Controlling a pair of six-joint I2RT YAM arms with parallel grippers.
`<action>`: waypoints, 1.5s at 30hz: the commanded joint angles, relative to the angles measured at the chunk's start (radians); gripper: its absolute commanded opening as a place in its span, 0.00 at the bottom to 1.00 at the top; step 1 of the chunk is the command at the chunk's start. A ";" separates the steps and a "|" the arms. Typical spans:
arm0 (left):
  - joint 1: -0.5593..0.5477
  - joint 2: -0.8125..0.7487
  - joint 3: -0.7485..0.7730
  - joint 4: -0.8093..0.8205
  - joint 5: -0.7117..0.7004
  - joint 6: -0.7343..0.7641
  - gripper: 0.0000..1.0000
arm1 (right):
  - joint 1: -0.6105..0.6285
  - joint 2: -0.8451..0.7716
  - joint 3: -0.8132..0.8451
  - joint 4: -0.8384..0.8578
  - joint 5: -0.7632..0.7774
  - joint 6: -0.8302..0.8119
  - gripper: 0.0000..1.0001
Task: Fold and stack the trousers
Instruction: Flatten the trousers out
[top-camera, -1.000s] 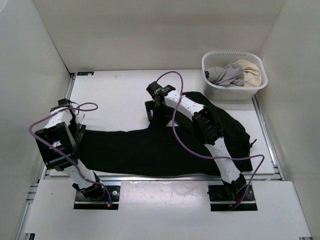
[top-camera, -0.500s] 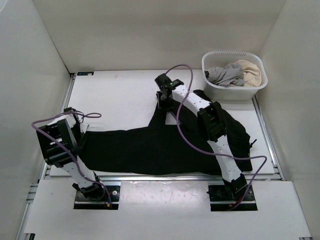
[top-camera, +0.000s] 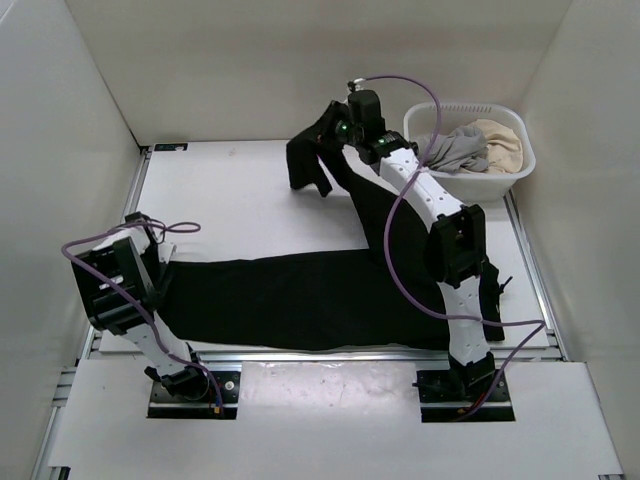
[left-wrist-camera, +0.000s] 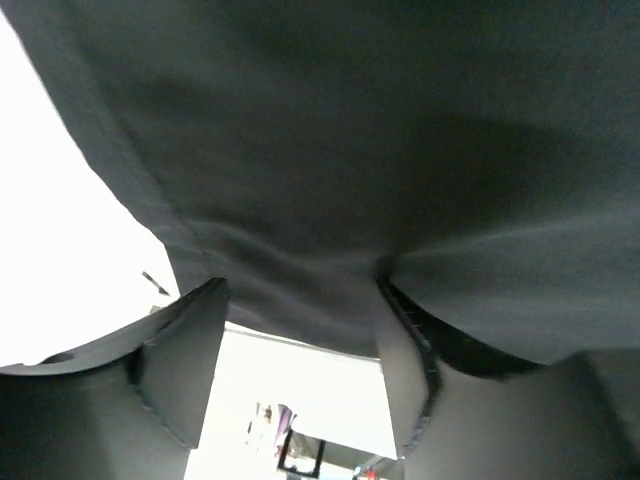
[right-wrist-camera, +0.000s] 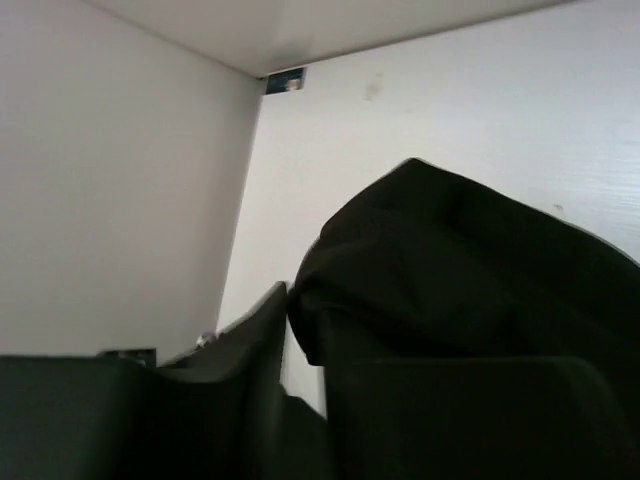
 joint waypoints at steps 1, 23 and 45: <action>0.005 -0.013 0.083 0.013 0.041 -0.016 0.72 | 0.036 0.009 0.021 0.099 -0.095 0.067 0.30; -0.539 0.527 1.227 -0.148 0.442 0.072 0.95 | -0.393 -0.731 -0.684 -0.588 0.310 -0.311 0.79; -0.675 0.683 1.023 0.017 0.256 0.030 0.15 | -0.671 -0.539 -1.091 -0.401 0.301 -0.427 0.50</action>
